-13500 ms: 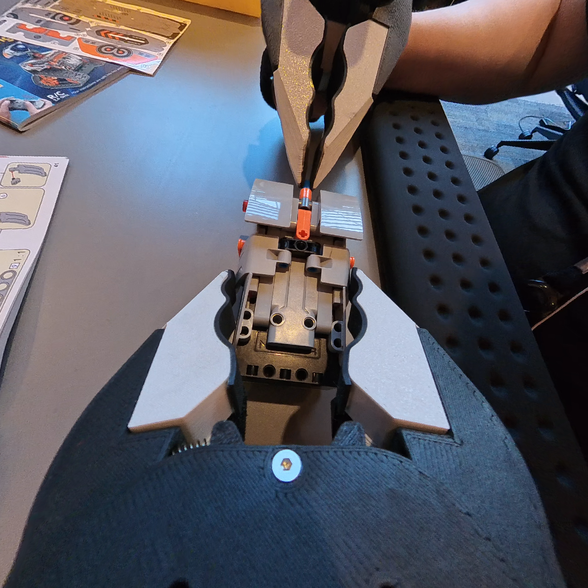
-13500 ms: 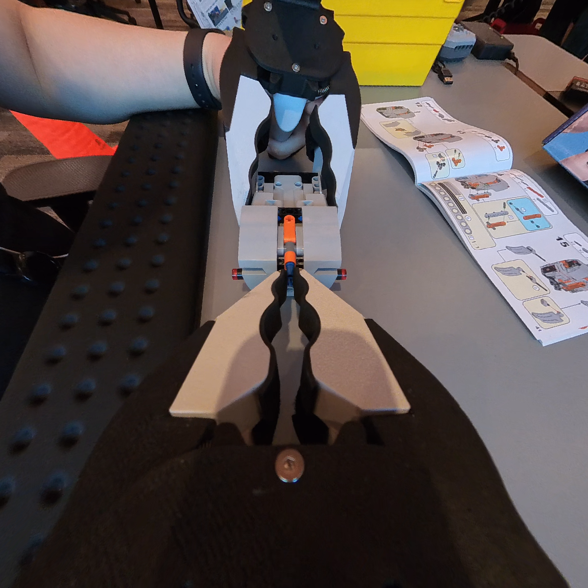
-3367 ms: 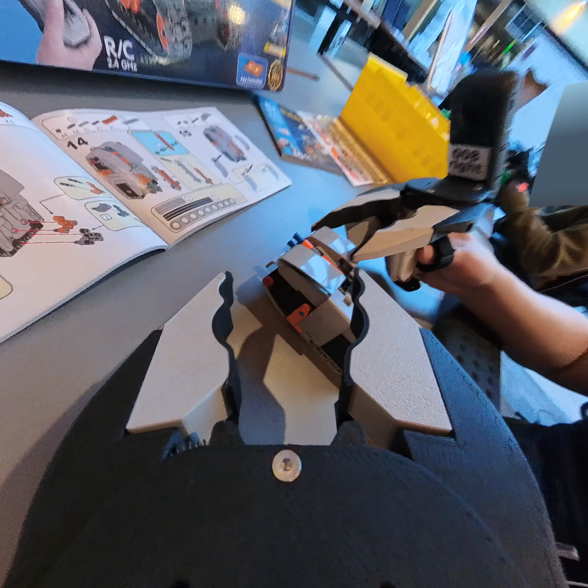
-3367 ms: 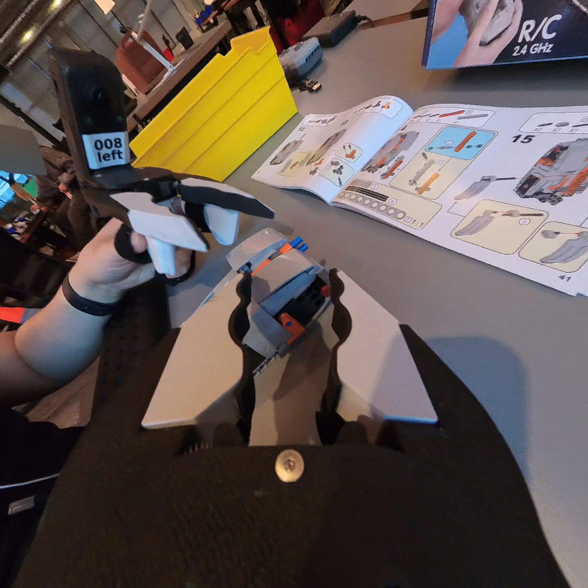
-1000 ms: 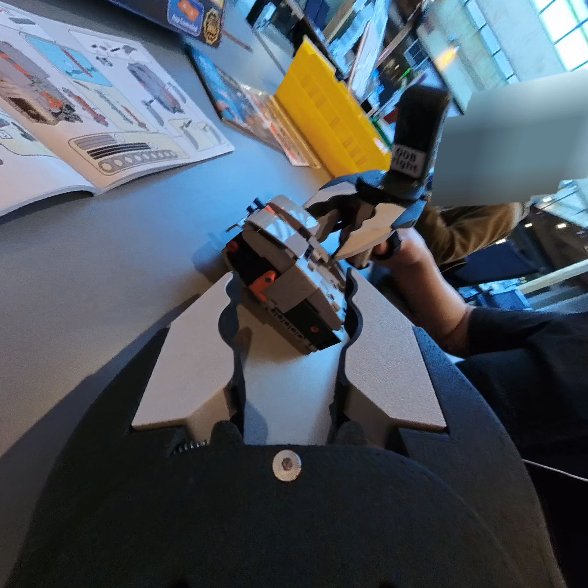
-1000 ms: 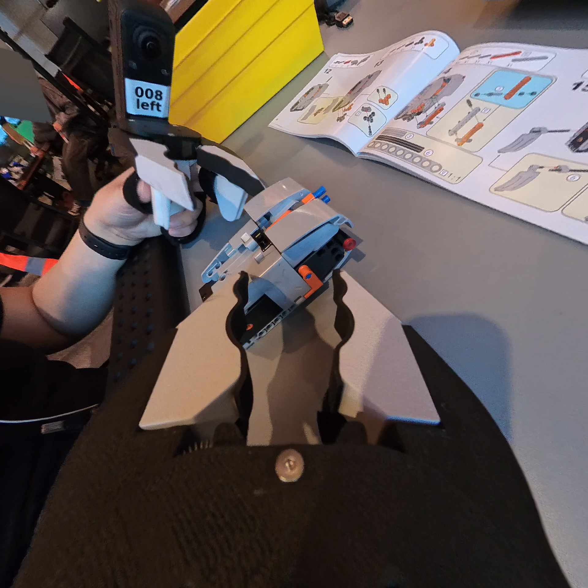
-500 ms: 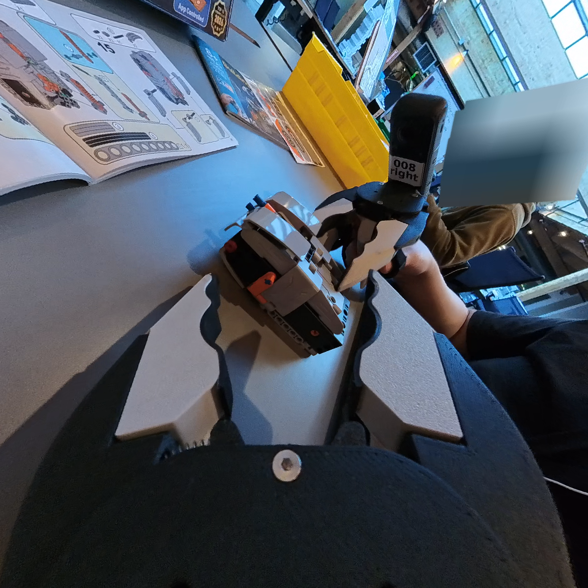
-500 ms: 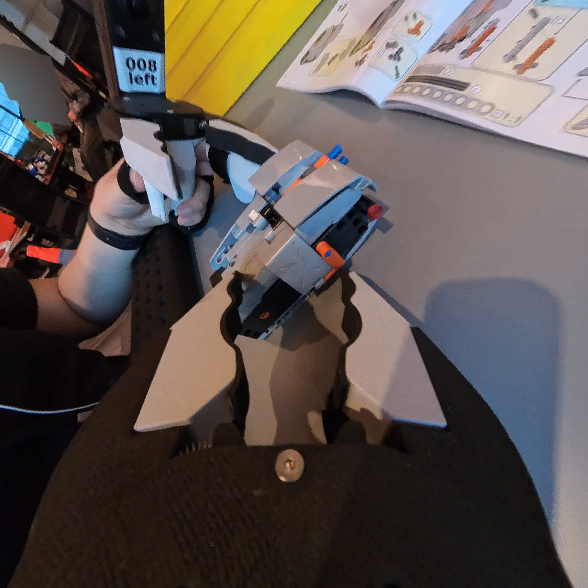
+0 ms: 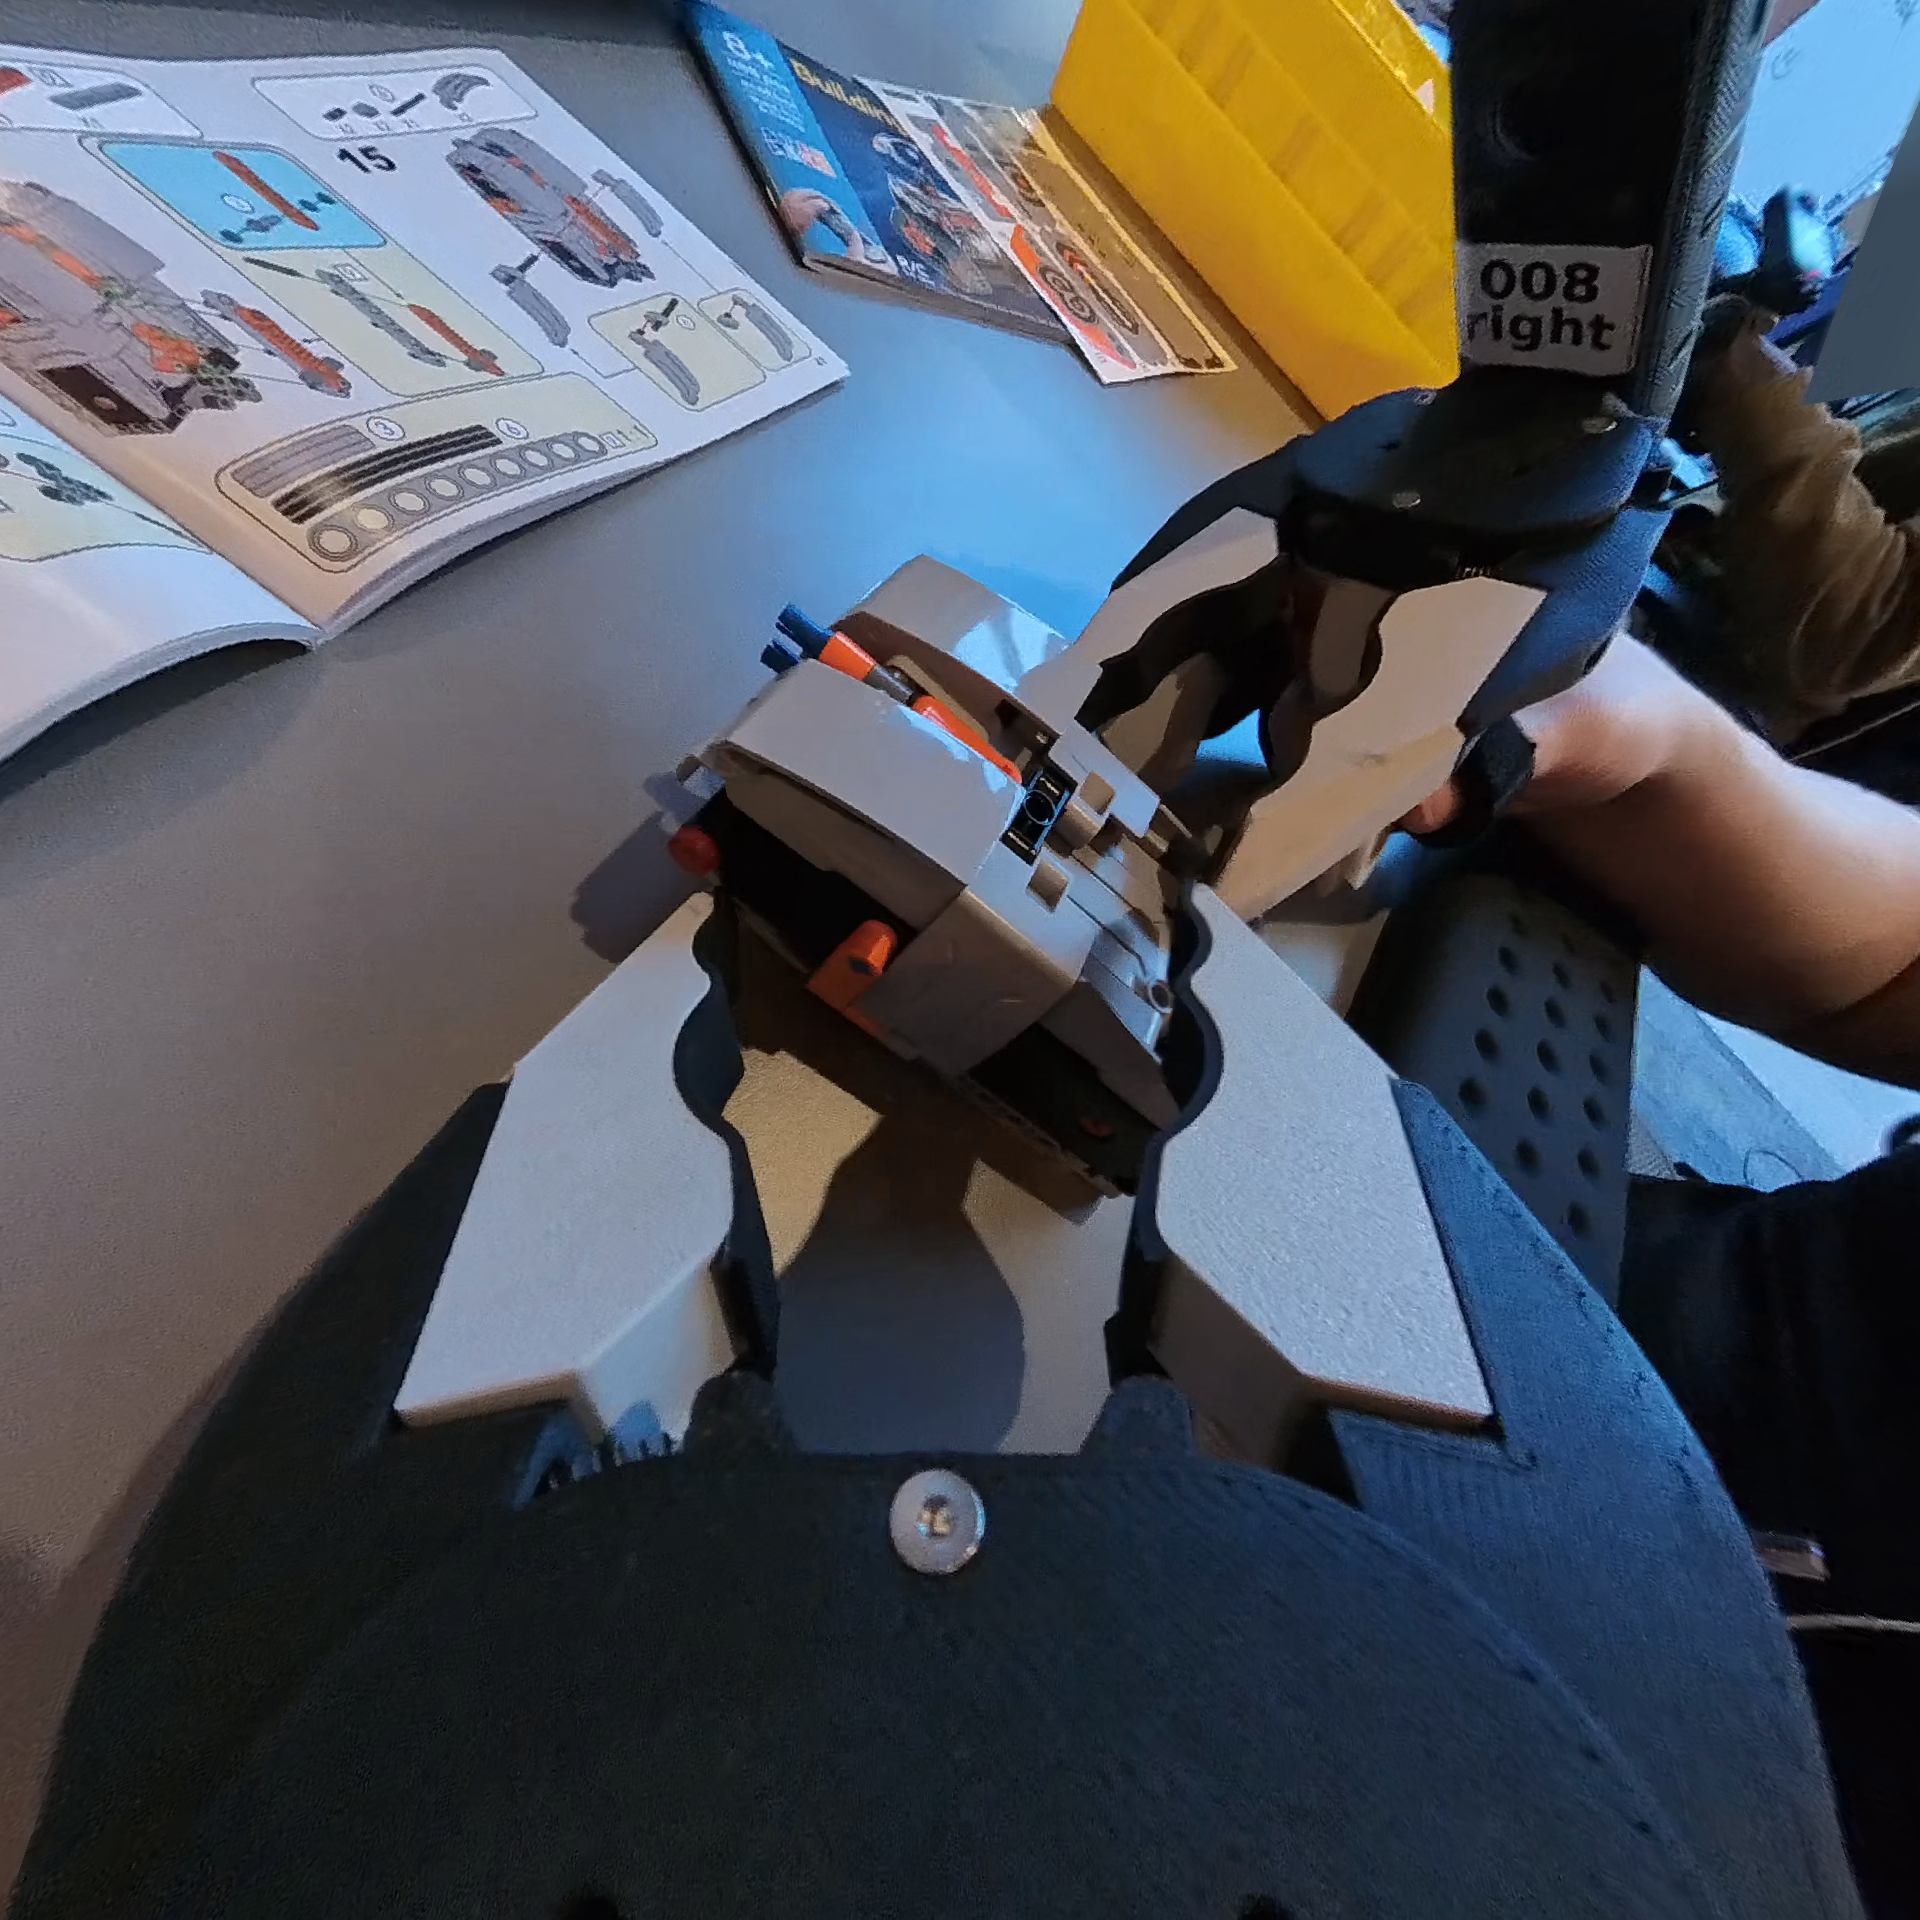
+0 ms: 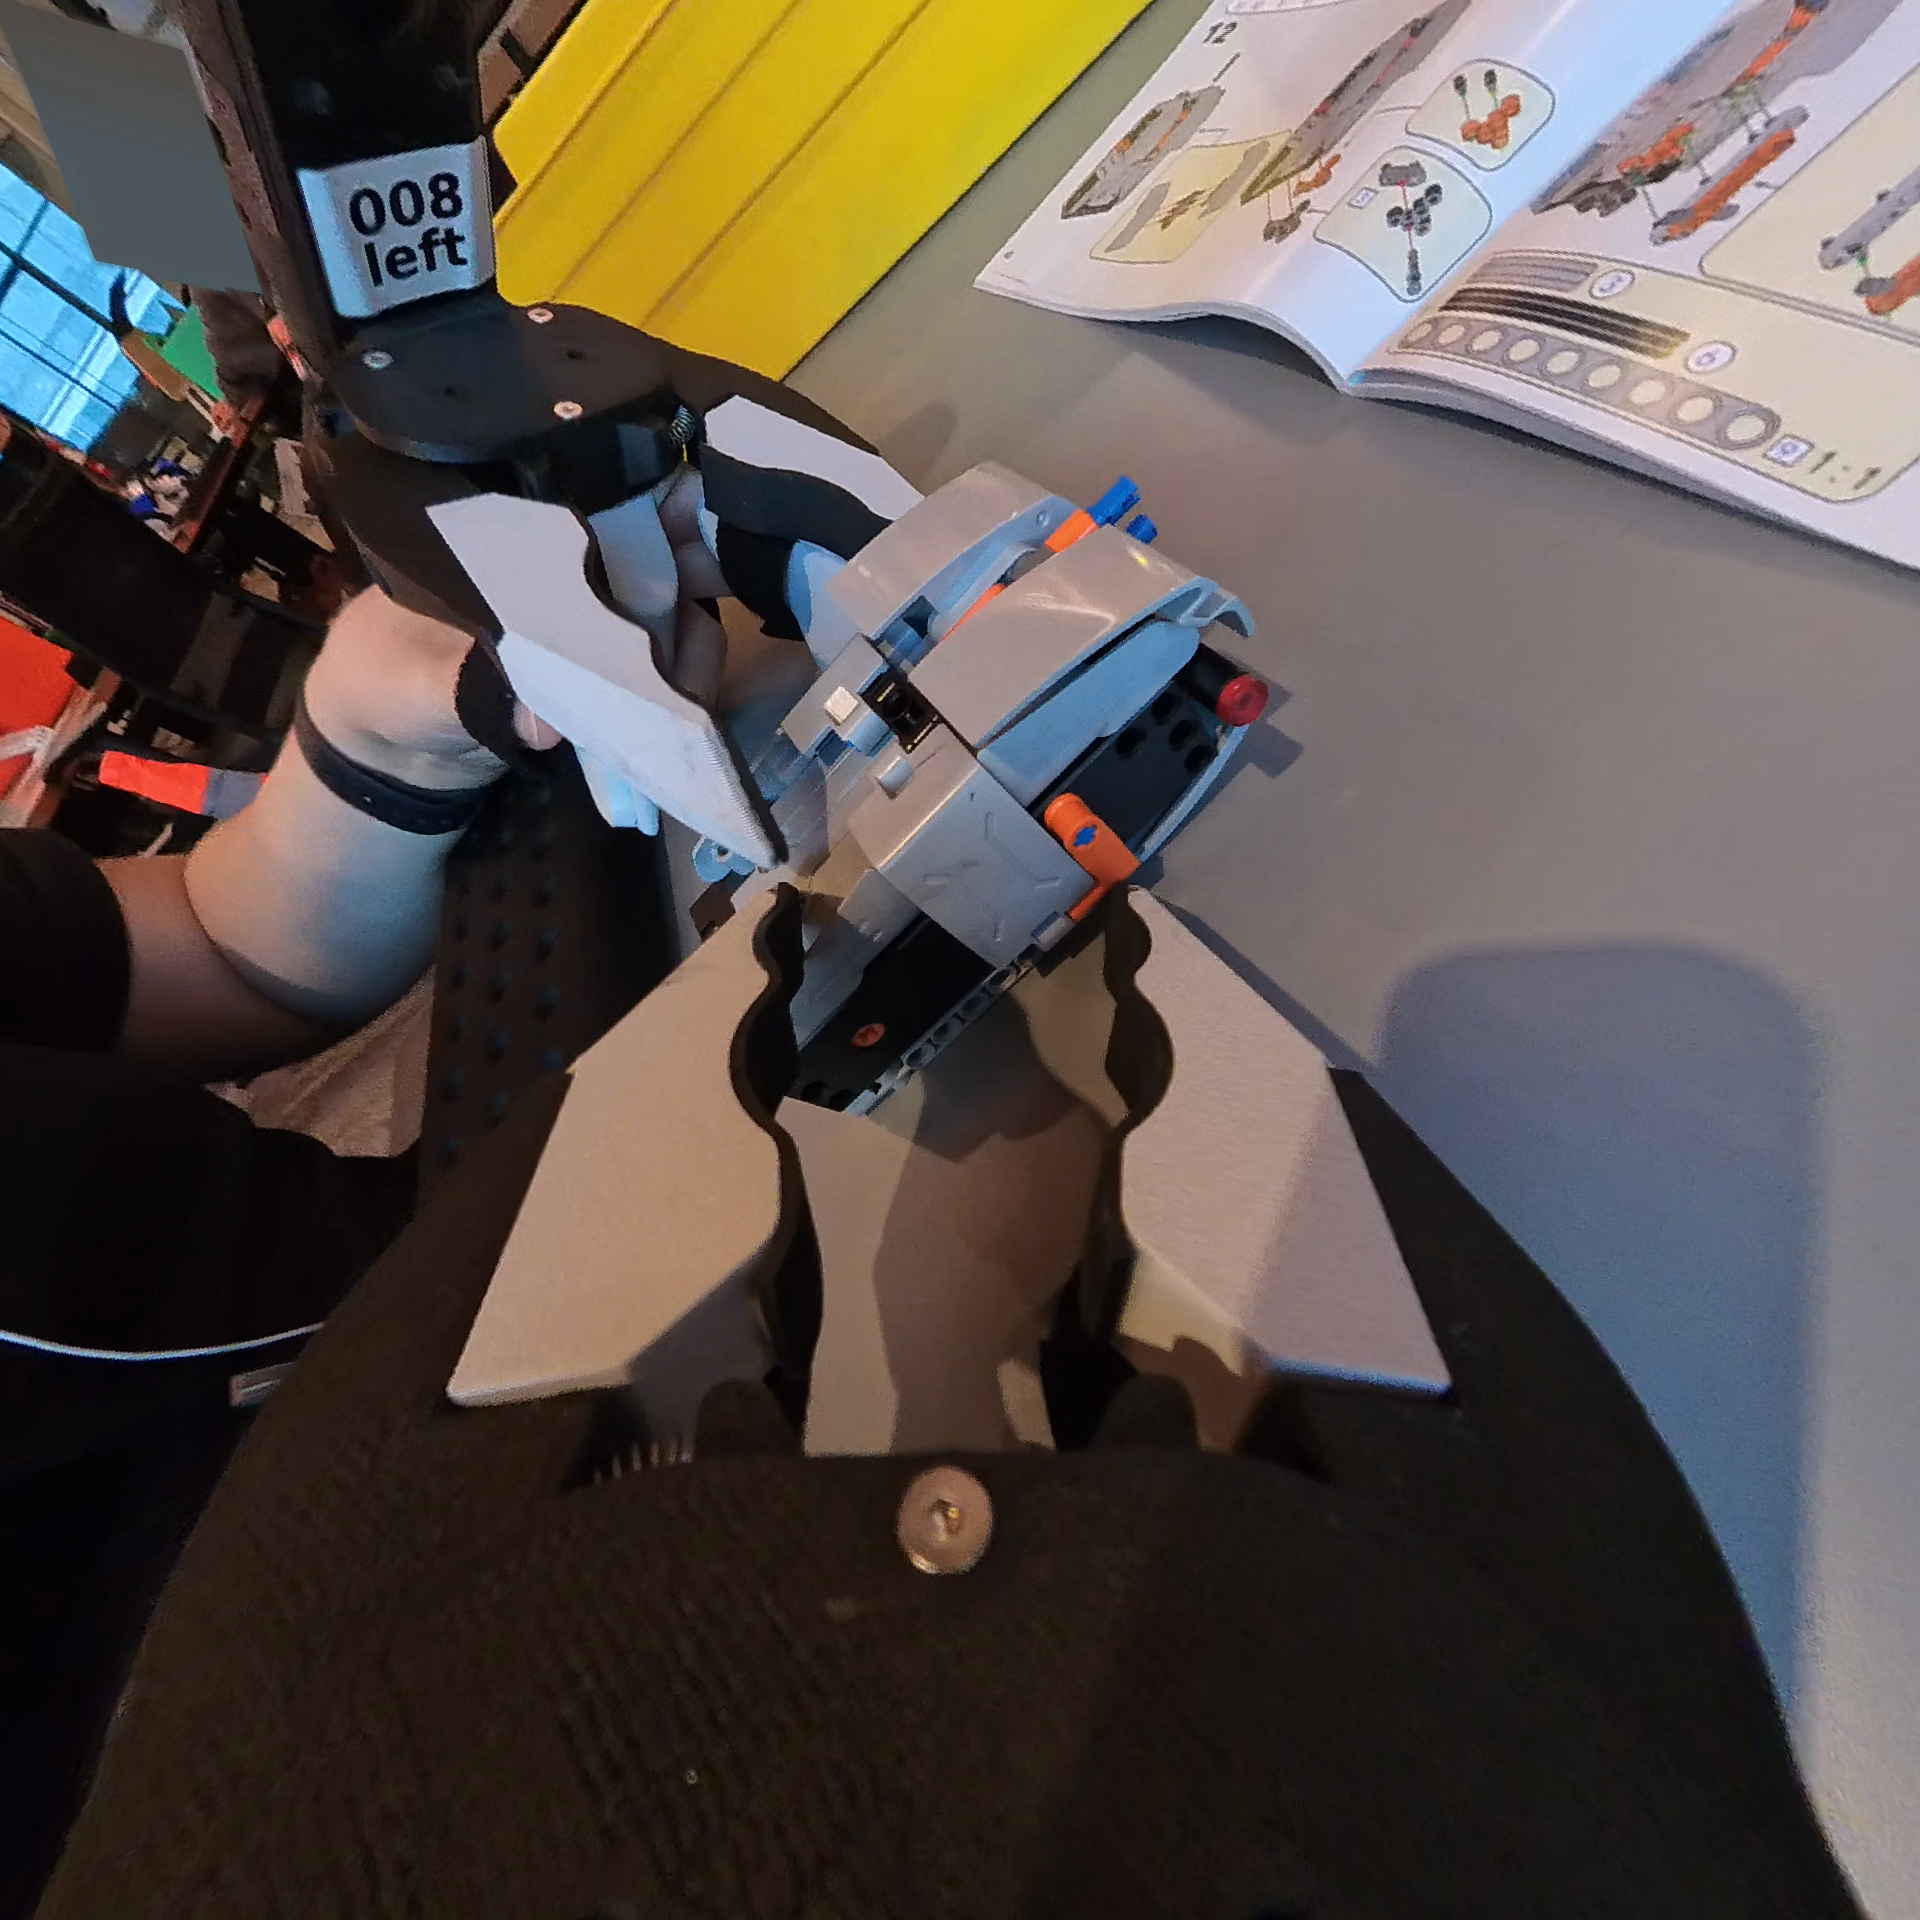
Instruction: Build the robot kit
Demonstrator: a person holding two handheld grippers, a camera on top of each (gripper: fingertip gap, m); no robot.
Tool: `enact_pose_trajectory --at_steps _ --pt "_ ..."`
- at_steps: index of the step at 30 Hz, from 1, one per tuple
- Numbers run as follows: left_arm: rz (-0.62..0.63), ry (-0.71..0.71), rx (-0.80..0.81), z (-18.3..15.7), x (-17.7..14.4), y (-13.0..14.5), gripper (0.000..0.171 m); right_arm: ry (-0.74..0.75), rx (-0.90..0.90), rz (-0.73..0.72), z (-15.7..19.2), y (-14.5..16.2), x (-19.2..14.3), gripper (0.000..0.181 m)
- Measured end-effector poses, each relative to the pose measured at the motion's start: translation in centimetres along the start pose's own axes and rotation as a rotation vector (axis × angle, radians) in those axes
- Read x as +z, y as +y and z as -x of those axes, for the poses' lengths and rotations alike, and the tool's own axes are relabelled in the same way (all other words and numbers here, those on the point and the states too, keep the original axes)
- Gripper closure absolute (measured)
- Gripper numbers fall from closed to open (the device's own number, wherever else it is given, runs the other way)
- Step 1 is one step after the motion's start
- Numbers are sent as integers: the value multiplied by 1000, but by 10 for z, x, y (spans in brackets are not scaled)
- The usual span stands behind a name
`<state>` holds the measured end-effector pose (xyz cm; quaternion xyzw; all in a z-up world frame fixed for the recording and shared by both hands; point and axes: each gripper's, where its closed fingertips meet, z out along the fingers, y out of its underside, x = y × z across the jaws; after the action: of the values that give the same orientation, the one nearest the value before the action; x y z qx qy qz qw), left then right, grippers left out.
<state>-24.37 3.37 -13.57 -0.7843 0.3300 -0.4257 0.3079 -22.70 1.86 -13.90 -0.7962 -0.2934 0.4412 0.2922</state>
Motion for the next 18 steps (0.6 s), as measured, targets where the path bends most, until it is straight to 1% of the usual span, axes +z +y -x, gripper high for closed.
enact_pose_trajectory --at_steps 2,5,9,12,14,15,18 --pt "-20 -51 43 4 -2 -3 101 8 -44 -6 2 -2 0 124" --pt "-79 -100 137 2 -7 -12 105 36 -134 -38 4 -8 -1 125" --pt "-173 -104 215 -5 -16 -27 107 94 -303 -77 7 -16 -6 124" --pt "-219 -102 266 -10 -22 -34 111 112 -384 -92 9 -19 -8 124" --pt "-218 -115 308 -11 -22 -34 111 123 -418 -98 9 -20 -9 125" --pt "-206 -129 333 -11 -21 -33 108 134 -435 -100 9 -20 -9 125" --pt "-180 -199 420 -9 -18 -30 107 171 -497 -100 9 -21 -9 124"
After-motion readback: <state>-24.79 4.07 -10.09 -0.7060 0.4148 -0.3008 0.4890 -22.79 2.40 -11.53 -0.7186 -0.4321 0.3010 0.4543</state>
